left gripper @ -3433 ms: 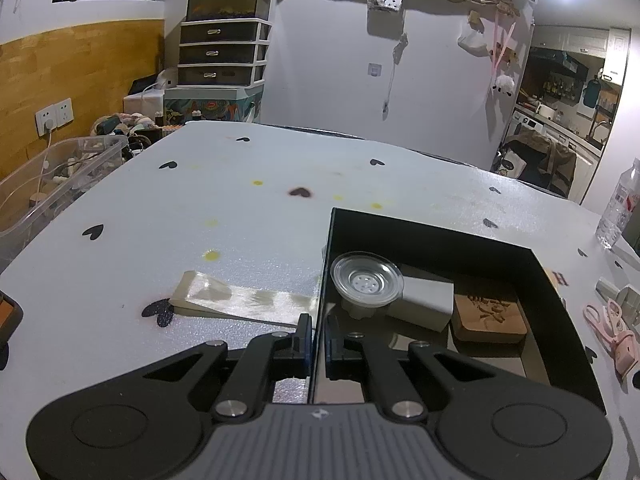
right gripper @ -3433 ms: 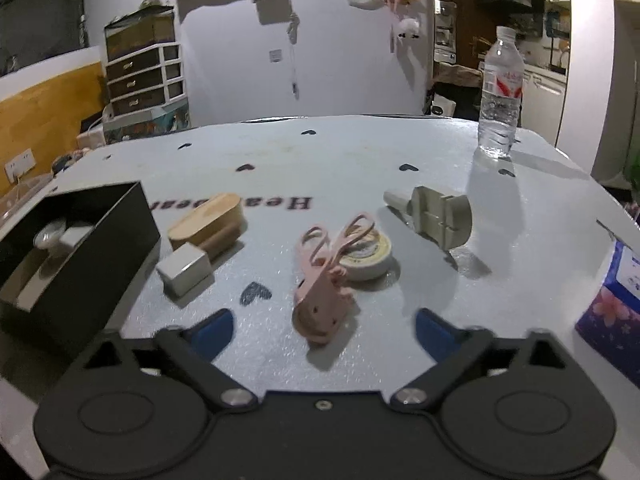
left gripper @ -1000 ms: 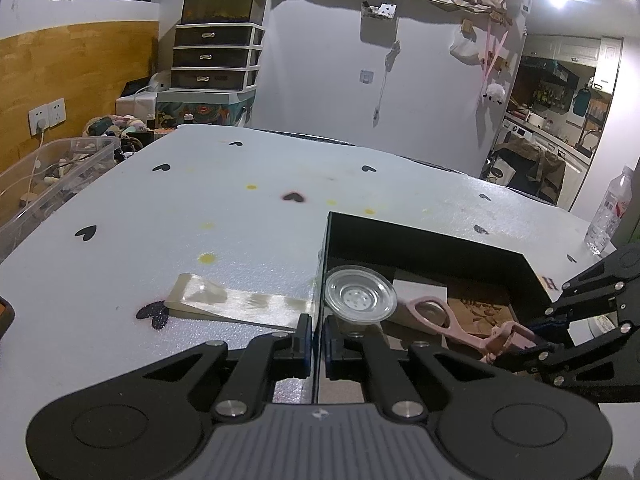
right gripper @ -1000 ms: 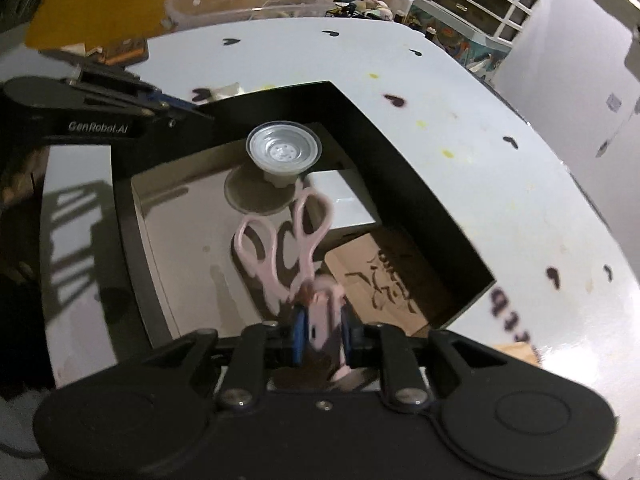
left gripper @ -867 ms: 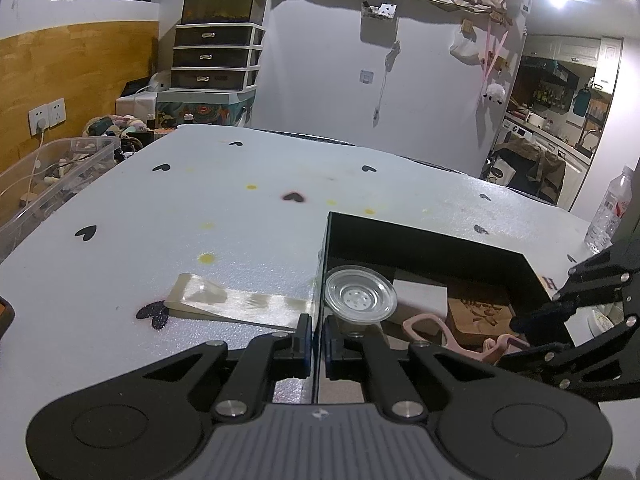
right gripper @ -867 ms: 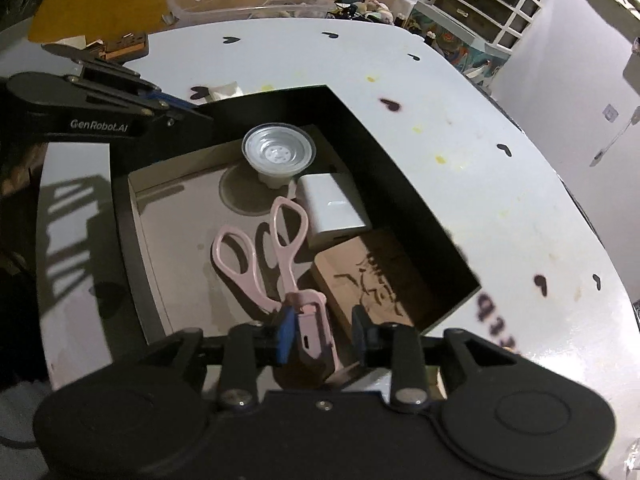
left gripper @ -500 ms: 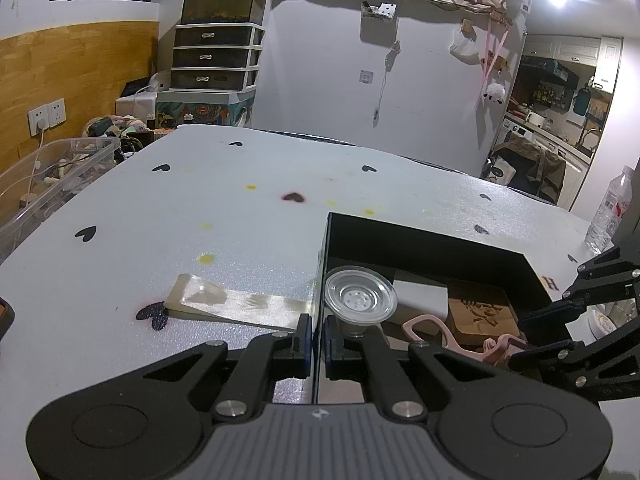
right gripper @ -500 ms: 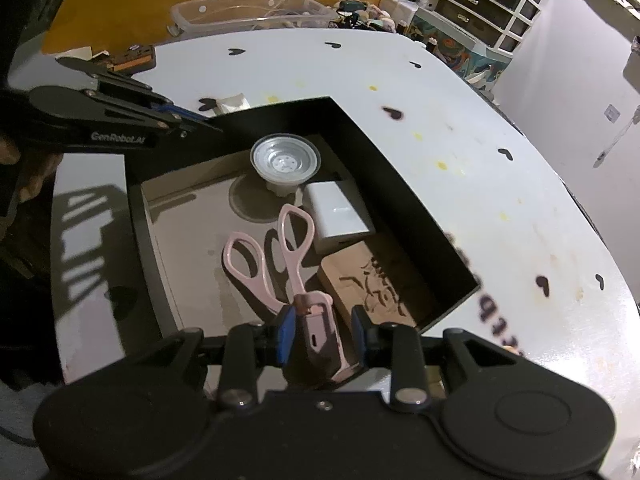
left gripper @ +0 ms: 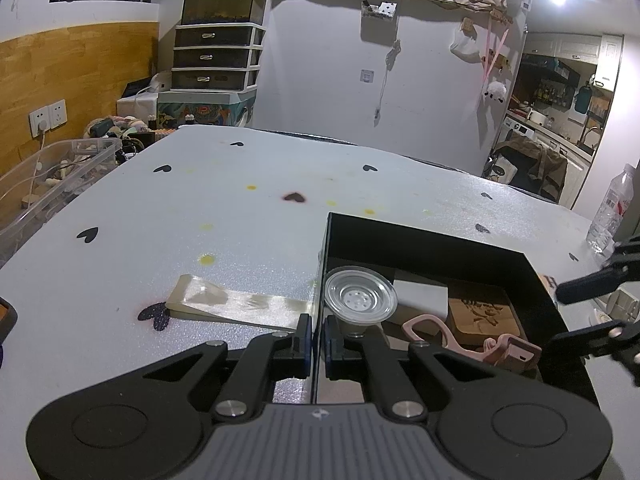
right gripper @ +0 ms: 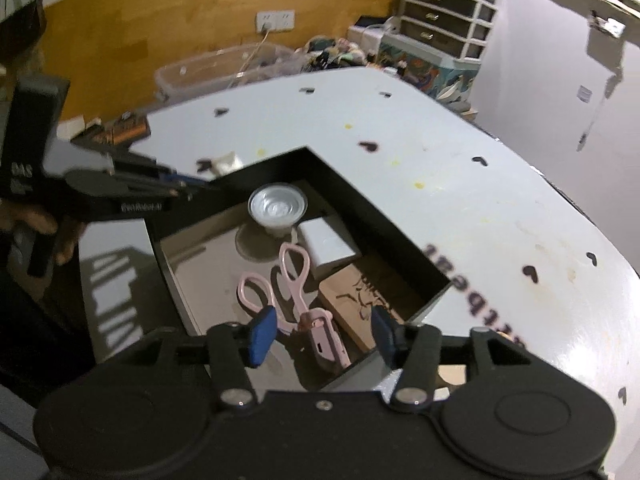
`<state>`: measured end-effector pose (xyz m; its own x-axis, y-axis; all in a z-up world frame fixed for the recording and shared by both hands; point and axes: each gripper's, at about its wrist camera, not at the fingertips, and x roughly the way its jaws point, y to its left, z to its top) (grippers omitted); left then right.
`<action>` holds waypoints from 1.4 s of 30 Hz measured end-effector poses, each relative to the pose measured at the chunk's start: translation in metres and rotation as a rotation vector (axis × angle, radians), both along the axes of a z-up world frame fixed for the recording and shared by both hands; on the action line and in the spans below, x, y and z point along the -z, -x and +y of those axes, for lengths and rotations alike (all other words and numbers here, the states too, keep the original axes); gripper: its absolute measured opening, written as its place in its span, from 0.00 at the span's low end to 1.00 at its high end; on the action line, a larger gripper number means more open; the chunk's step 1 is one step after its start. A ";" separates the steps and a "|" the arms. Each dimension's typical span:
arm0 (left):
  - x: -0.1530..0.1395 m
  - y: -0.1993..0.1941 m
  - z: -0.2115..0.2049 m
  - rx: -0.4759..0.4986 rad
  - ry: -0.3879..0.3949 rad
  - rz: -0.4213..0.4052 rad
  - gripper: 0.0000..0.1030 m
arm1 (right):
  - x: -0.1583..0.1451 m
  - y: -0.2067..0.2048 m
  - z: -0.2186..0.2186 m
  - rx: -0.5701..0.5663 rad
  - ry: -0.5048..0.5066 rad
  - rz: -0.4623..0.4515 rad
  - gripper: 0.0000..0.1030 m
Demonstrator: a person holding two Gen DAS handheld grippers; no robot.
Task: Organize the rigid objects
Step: 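Move the right tool back toward the white block on the table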
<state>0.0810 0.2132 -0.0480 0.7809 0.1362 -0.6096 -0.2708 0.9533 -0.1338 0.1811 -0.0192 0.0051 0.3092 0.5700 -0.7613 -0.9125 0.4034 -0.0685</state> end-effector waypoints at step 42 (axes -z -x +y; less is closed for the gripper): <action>-0.004 0.005 -0.007 -0.010 -0.028 0.013 0.05 | 0.051 0.015 -0.122 0.408 -0.304 -0.056 1.00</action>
